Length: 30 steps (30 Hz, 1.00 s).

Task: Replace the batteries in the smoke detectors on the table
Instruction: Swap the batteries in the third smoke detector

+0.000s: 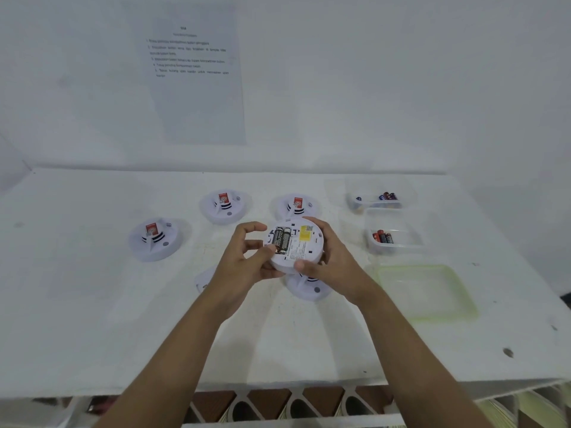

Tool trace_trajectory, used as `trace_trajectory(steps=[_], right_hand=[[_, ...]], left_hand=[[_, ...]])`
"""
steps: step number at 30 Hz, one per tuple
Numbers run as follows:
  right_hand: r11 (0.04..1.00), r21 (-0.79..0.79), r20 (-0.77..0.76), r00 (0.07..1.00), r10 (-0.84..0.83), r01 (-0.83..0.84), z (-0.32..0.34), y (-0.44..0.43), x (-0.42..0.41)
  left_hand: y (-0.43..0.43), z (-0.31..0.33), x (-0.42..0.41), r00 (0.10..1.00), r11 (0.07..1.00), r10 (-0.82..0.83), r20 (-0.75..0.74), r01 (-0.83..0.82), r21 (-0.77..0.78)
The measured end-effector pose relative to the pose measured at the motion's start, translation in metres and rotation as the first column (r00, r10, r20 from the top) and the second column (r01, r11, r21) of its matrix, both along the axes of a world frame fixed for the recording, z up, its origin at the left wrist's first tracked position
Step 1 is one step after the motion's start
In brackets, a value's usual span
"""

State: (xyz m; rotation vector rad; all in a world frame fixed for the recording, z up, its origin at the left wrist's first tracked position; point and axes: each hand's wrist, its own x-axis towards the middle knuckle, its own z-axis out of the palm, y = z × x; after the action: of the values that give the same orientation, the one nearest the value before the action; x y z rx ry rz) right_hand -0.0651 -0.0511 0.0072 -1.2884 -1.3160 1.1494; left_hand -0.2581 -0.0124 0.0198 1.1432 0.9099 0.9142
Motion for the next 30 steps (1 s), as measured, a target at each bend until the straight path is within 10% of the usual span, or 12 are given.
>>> trace_trajectory(steps=[30], right_hand=[[0.996,0.073,0.142,0.989,0.035,-0.045,0.026,-0.042,0.127]], left_hand=[[-0.018,0.017,0.115,0.877,0.880,0.051,-0.477,0.186,0.436]])
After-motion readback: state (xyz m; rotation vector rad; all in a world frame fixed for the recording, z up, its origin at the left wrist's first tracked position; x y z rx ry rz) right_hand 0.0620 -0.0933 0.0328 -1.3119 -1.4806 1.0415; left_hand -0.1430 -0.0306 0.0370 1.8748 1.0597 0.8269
